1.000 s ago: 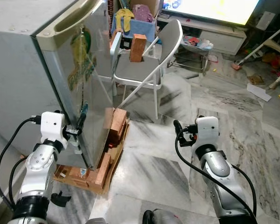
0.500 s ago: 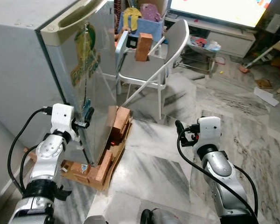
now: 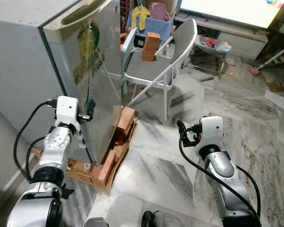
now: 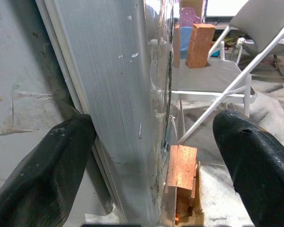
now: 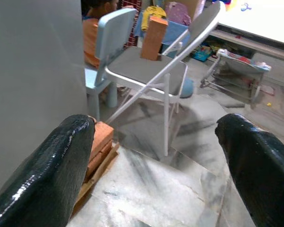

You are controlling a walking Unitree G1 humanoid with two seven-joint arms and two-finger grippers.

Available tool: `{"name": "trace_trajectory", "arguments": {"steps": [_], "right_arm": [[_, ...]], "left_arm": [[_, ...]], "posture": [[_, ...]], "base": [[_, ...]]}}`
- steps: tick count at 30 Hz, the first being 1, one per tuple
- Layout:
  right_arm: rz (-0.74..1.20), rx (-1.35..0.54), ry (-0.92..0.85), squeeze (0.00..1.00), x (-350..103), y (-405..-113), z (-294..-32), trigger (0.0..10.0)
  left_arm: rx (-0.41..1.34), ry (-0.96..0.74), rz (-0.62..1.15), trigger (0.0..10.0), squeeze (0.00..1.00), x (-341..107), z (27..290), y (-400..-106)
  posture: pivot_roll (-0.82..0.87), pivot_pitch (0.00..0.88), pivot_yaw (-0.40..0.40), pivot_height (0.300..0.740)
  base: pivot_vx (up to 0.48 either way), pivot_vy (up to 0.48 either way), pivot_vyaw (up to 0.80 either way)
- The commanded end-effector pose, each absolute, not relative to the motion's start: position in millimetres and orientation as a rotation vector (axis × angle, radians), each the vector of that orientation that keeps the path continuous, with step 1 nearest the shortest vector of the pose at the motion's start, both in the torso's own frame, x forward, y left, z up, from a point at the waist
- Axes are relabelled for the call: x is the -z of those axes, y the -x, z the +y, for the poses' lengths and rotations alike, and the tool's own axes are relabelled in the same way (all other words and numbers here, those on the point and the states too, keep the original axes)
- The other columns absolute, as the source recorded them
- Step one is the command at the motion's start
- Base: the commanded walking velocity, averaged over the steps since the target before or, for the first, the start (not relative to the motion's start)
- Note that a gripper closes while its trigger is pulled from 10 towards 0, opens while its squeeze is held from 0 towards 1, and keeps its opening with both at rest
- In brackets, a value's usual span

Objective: Restocking fridge

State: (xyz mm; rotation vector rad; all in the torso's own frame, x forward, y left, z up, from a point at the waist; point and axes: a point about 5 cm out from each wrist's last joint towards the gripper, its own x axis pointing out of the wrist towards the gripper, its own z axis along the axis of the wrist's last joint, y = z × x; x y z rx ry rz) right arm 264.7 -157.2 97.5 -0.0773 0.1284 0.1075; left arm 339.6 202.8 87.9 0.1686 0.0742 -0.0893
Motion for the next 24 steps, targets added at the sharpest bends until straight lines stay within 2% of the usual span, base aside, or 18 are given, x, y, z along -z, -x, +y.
{"name": "trace_trajectory", "arguments": {"steps": [1, 7, 9, 10, 17, 24], "right_arm": [[0.128, -0.097, 0.081, 0.0, -98.5, -266.5, -160.5, 10.0], [0.125, -0.101, 0.08, 0.0, -98.7, -268.1, -160.0, 10.0], [0.126, -0.104, 0.079, 0.0, -98.4, -268.2, -159.2, 10.0], [0.126, -0.104, 0.079, 0.0, -98.4, -268.2, -159.2, 10.0], [0.126, -0.11, 0.075, 0.0, -98.1, -269.3, -158.0, 10.0], [0.109, -0.096, 0.062, 0.0, -100.2, -270.3, -156.8, 10.0]], "left_arm": [[0.126, -0.192, 0.046, 10.0, 0.0, -95.3, 193.5, -345.6], [0.255, -0.204, 0.016, 10.0, 0.0, -102.5, 169.2, -352.5], [0.376, -0.203, -0.011, 10.0, 0.0, -105.0, 148.0, -351.3], [0.376, -0.203, -0.011, 10.0, 0.0, -105.0, 148.0, -351.3], [0.677, -0.205, -0.091, 10.0, 0.0, -111.3, 92.2, -335.9], [0.807, -0.16, -0.133, 10.0, 0.0, -119.6, 63.7, -324.4]], "posture": [[0.06, 0.013, -0.078, 0.74], [0.07, 0.006, -0.083, 0.74], [0.07, 0.003, -0.086, 0.74], [0.07, 0.003, -0.086, 0.74], [0.08, 0.0, -0.091, 0.74], [0.08, 0.0, -0.075, 0.74]], "base": [[0.0, 0.0, 0.0], [0.0, 0.0, 0.0], [0.0, 0.0, 0.0], [0.0, 0.0, 0.0], [0.0, 0.0, 0.0], [0.0, 0.0, 0.0]]}}
